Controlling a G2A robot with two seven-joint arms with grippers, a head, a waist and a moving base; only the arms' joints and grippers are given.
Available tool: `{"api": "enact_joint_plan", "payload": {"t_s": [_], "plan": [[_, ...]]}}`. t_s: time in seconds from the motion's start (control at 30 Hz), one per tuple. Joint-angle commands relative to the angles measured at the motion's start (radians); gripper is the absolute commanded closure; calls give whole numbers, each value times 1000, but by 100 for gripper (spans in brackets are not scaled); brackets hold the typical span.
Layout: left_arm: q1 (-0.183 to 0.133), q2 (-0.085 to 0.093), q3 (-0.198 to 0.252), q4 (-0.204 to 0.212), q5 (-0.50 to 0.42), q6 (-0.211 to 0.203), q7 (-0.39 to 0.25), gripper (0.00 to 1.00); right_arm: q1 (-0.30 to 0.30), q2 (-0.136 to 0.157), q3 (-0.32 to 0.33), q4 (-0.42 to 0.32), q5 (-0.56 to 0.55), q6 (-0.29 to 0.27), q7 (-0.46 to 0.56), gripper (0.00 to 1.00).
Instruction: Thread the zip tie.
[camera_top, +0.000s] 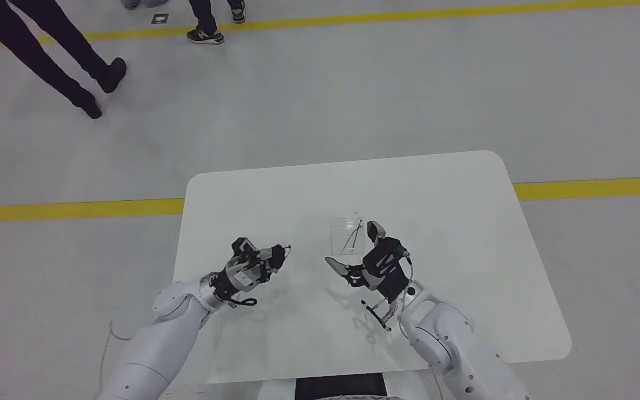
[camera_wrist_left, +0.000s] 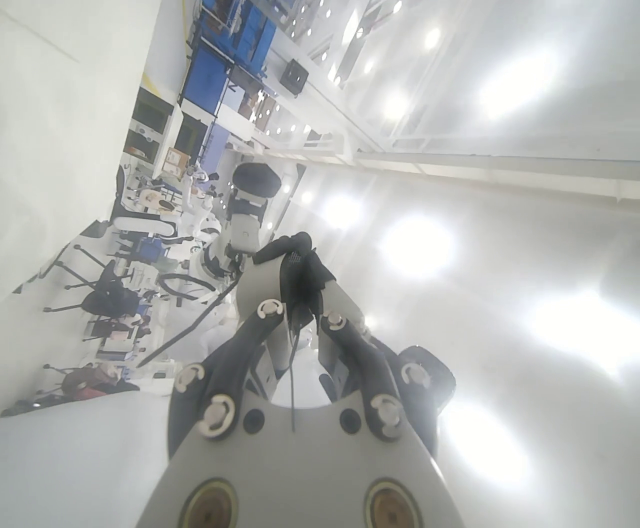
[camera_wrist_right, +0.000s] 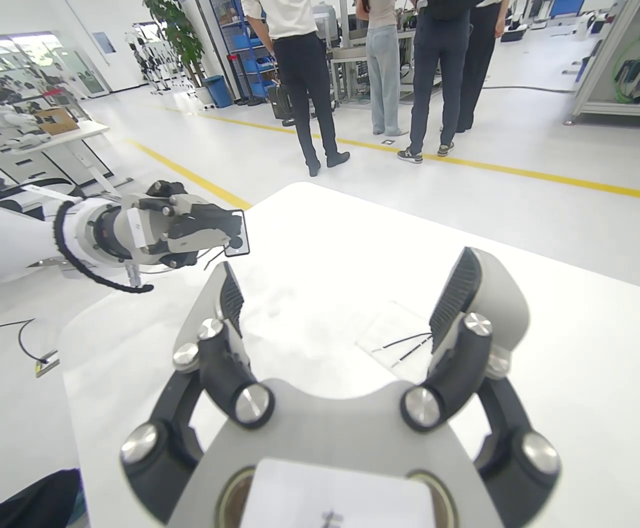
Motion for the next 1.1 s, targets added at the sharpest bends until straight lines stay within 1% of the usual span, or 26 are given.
{"api": "enact_joint_plan", "payload": {"t_s": [0.0,0.1,0.27,0.37,0.5,0.6,0.73,0.83,1.07], "plan": [[11,5,-13,-12,2,-2,-31,100,0,0,0,0,0,0,0,0],[30,11,-34,-35,-9,-1,-74,100,0,0,0,0,0,0,0,0],[66,22,-77,-89,-35,10,-130,100,0,0,0,0,0,0,0,0],[91,28,-102,-130,-49,26,-137,100,0,0,0,0,0,0,0,0],[128,35,-133,-188,-67,37,-153,100,0,0,0,0,0,0,0,0],[156,39,-156,-231,-73,40,-161,100,0,0,0,0,0,0,0,0],[187,44,-183,-274,-86,44,-170,100,0,0,0,0,0,0,0,0],[204,47,-196,-296,-91,51,-171,100,0,0,0,0,0,0,0,0],[205,47,-198,-297,-92,54,-170,100,0,0,0,0,0,0,0,0]]}}
